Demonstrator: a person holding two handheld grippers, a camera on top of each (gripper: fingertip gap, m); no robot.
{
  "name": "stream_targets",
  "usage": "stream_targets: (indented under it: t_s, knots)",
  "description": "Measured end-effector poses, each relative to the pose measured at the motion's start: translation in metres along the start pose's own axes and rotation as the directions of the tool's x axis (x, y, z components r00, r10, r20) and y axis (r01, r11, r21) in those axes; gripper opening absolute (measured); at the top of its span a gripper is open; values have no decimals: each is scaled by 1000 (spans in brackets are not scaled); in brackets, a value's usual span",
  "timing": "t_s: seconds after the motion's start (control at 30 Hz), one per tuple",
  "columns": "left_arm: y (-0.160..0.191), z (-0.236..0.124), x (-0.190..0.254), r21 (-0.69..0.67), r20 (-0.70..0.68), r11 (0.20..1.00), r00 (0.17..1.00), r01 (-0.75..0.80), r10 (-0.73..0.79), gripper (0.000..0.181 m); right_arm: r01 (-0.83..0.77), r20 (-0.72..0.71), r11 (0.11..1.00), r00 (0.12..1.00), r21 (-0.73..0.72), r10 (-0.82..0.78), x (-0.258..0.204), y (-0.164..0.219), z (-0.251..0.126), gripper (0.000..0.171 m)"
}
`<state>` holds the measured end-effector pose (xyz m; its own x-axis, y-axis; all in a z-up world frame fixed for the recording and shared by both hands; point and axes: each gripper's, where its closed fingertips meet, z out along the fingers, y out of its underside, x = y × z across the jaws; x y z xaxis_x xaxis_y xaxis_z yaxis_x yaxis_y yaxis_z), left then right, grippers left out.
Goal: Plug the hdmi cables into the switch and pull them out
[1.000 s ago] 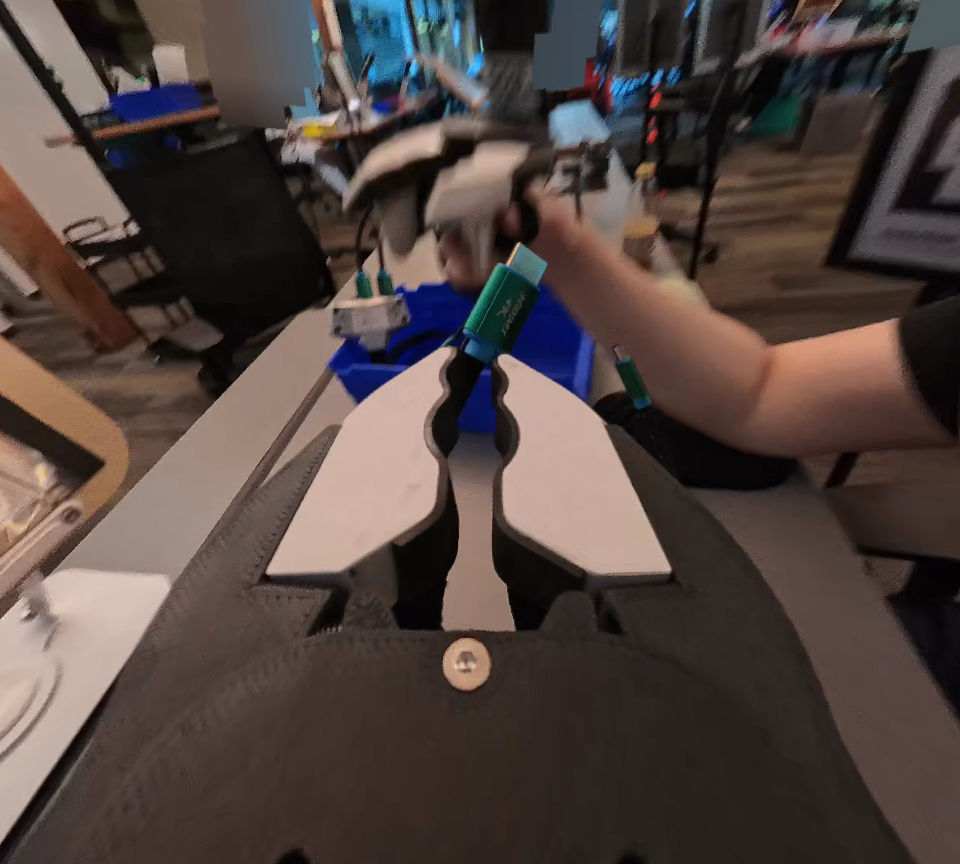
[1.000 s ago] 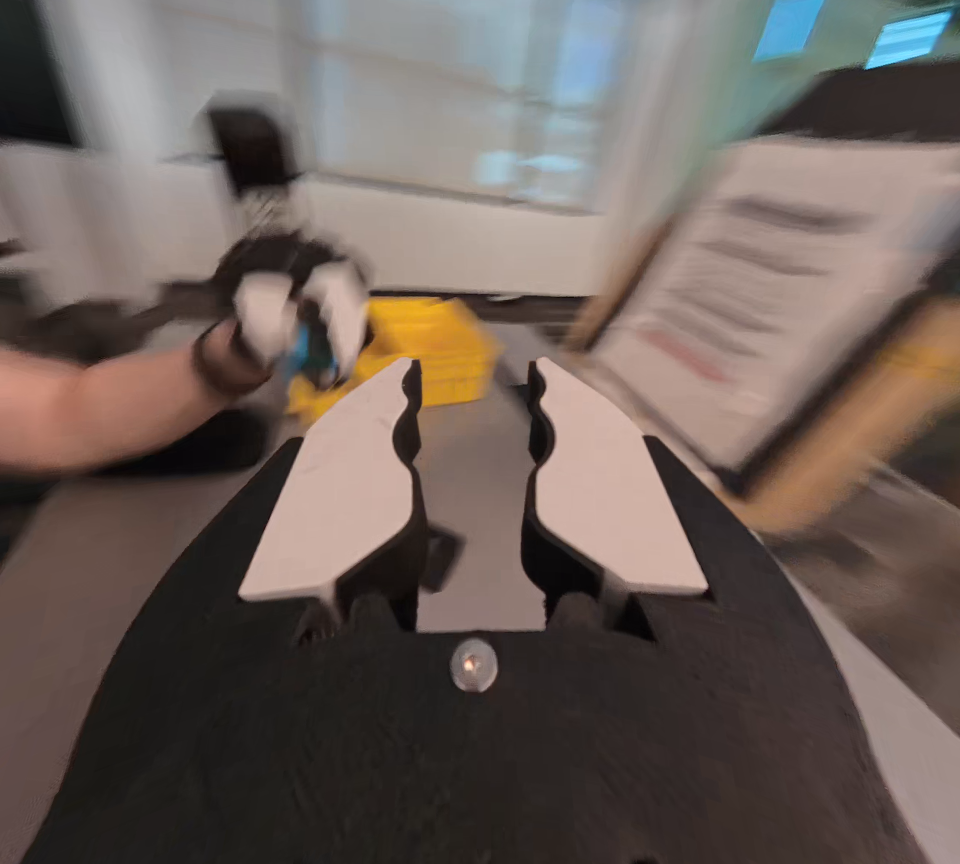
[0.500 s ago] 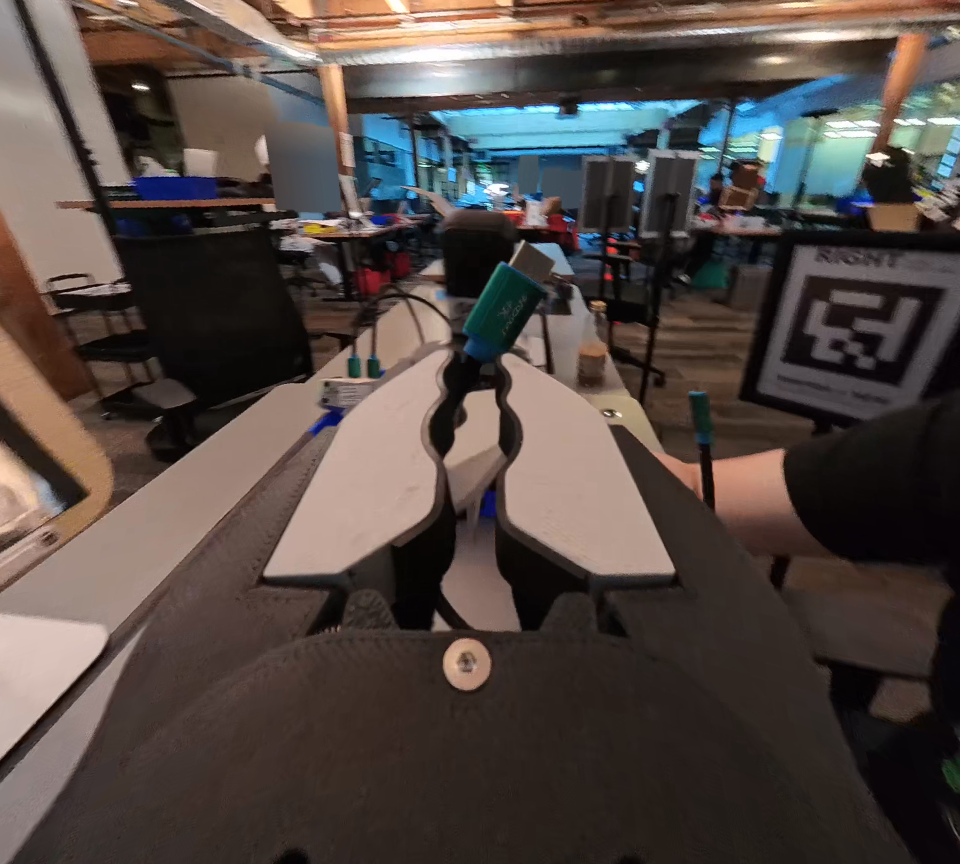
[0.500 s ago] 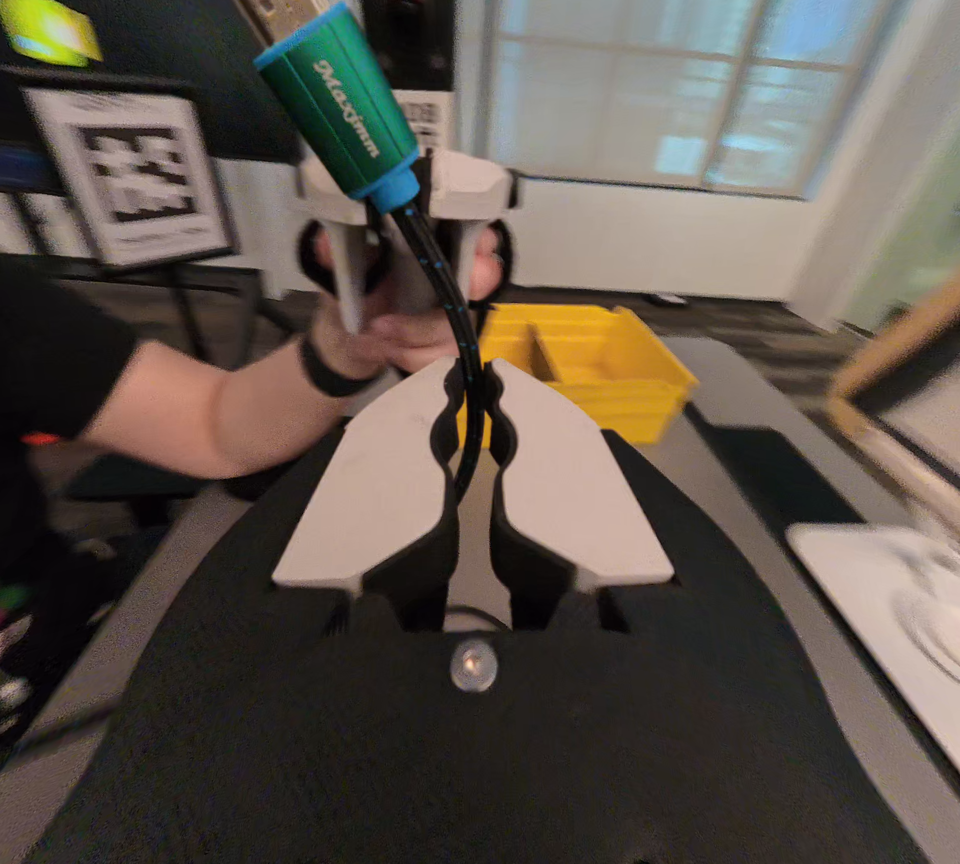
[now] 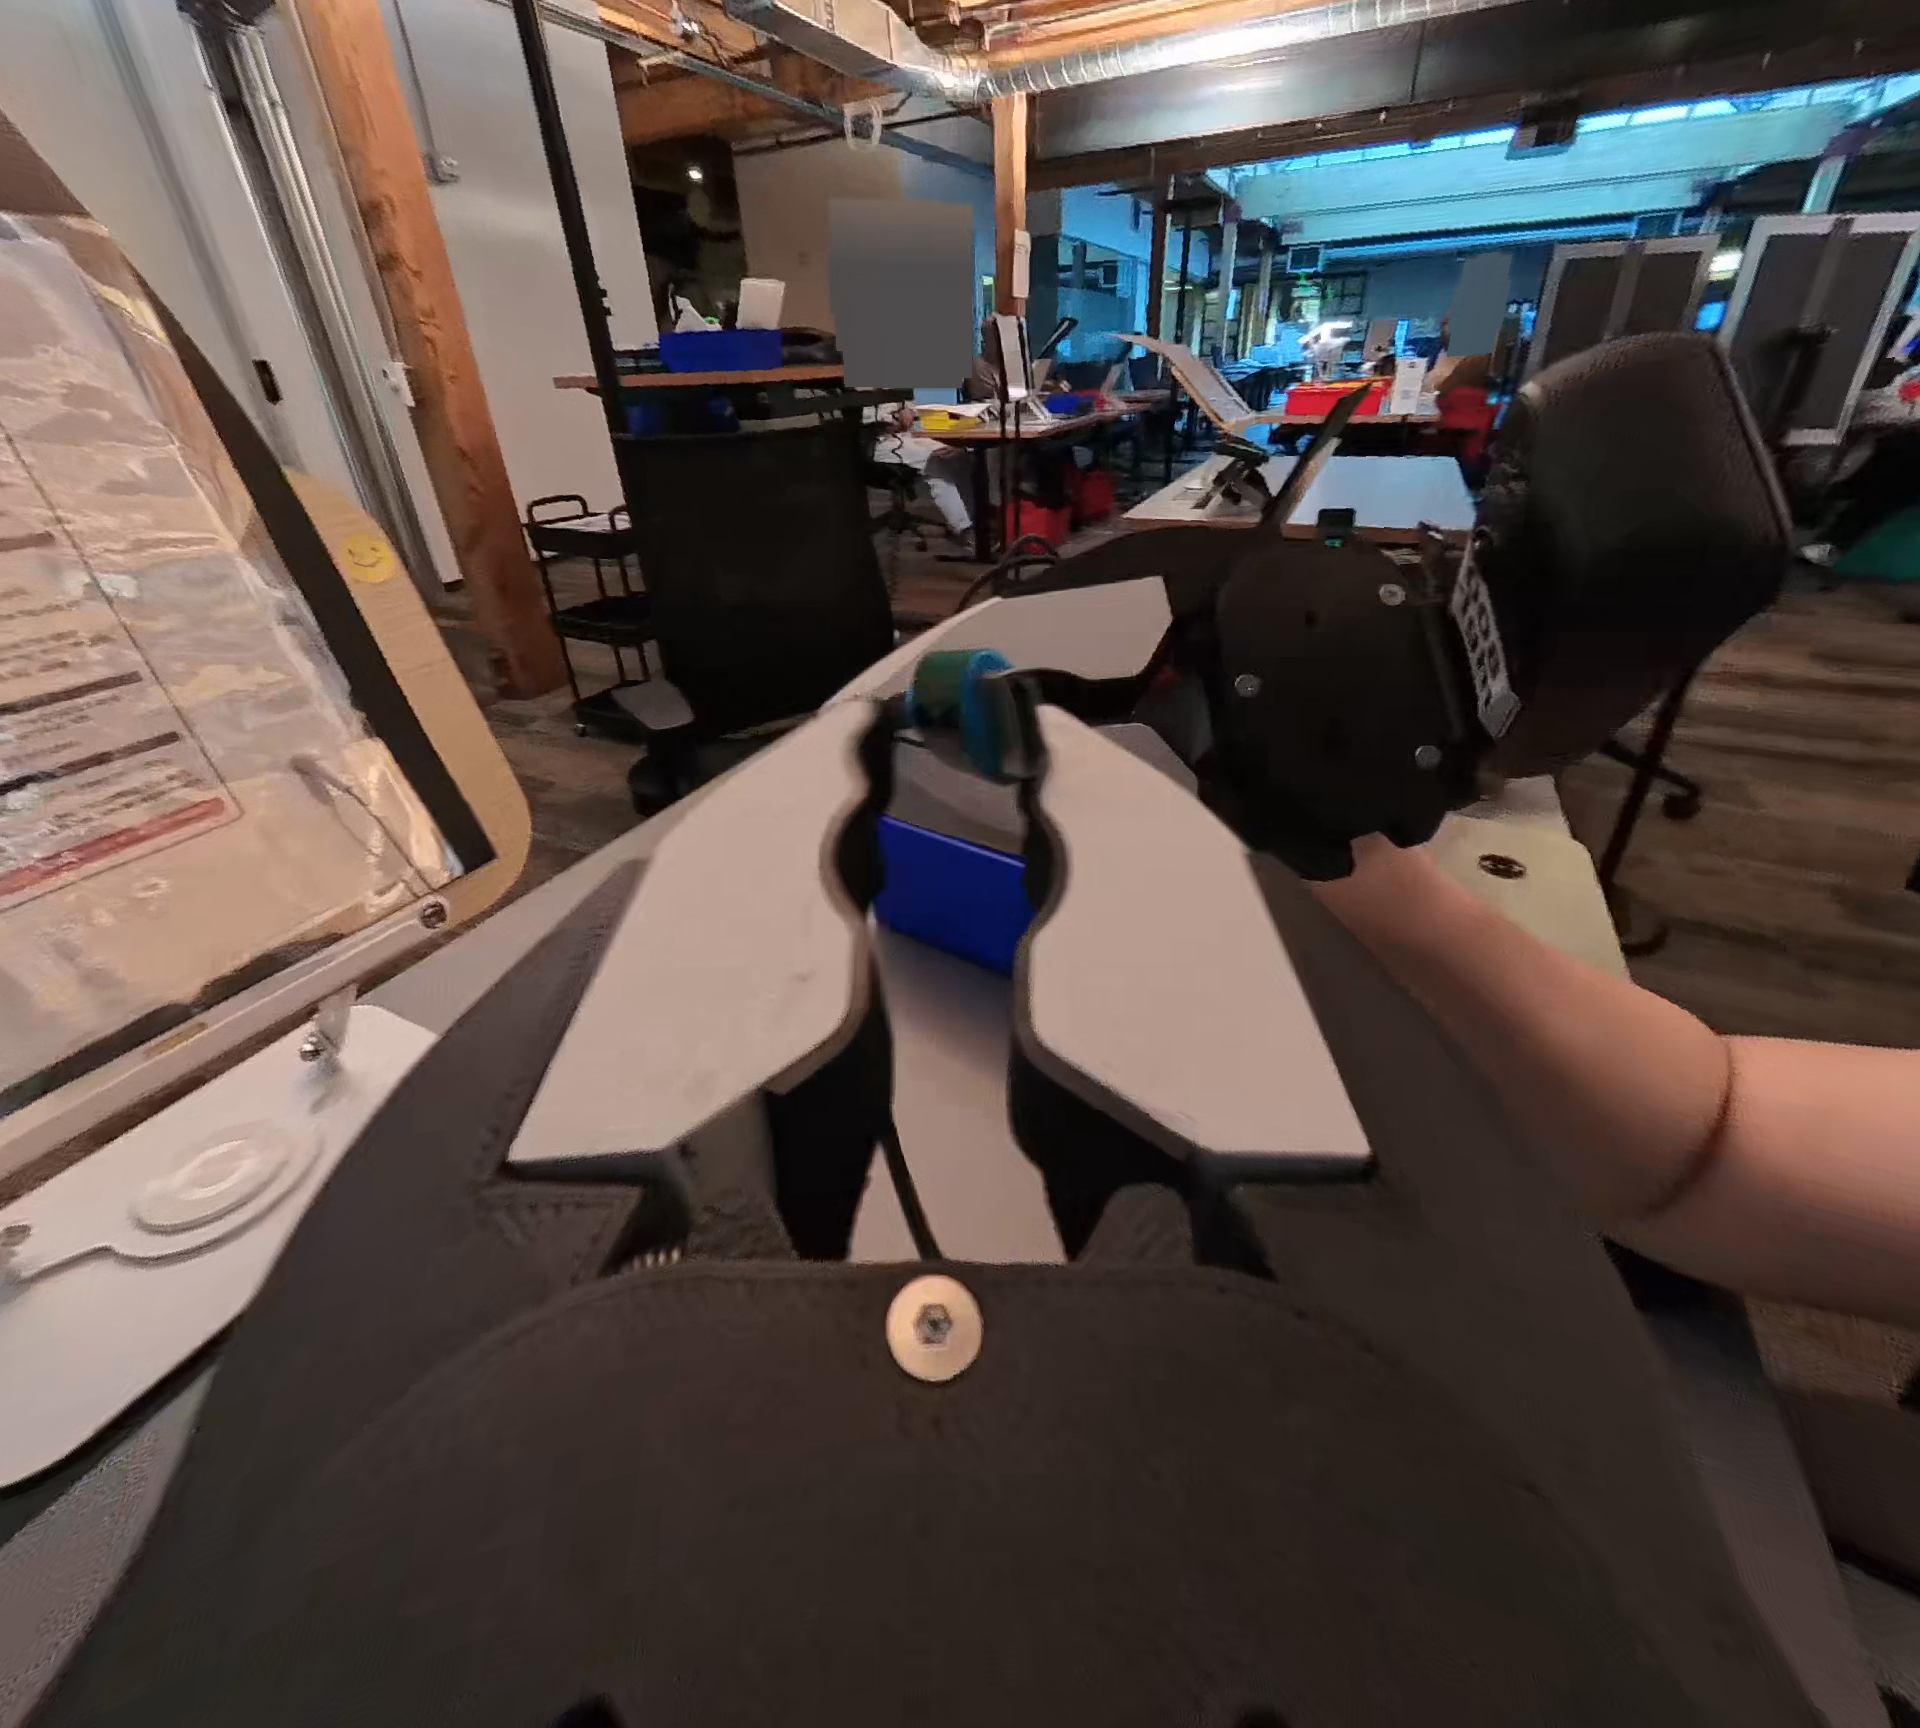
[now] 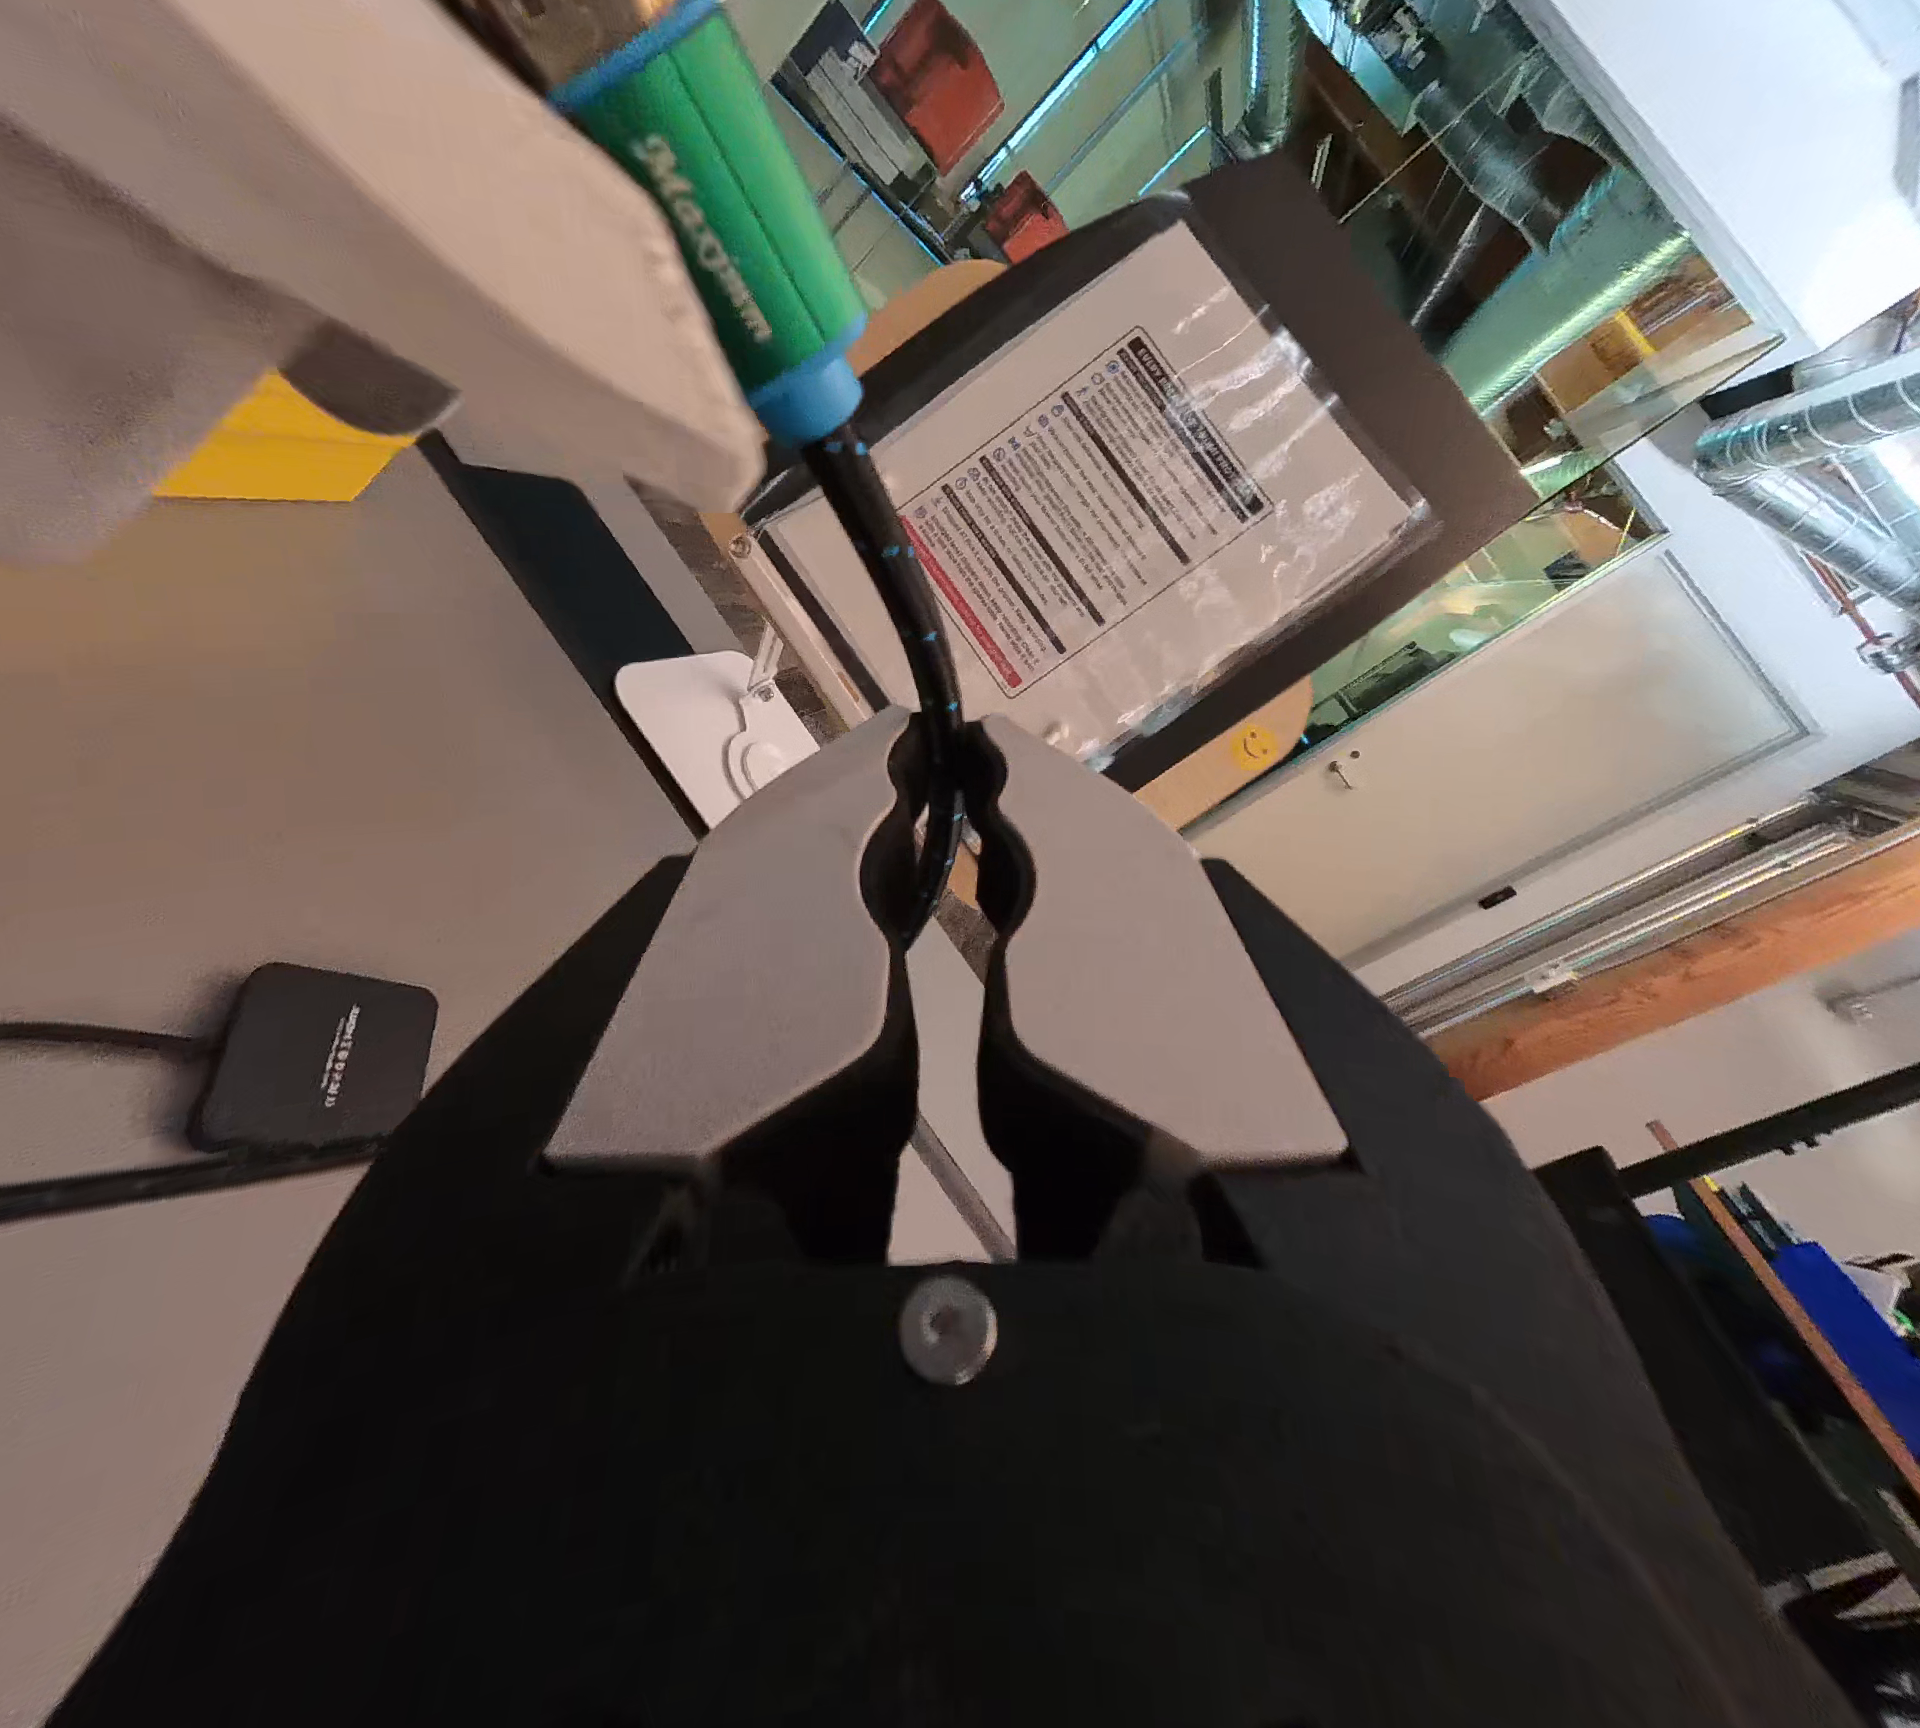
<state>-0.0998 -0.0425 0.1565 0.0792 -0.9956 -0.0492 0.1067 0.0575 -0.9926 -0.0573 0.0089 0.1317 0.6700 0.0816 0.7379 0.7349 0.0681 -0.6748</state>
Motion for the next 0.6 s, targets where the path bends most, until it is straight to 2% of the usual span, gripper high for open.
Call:
stream_targets:
  t_s: [0.3,0.6]
  knots:
    - [2,-4,-11,7,-18,998,998,64,-64,15,115,-21,993,993,-8,-115,-1,-1,0,7]
    - [6,-6,-22,22,-89,964,961,264,-262,15,158,-29,987,987,-28,-159,-3,2,3,6]
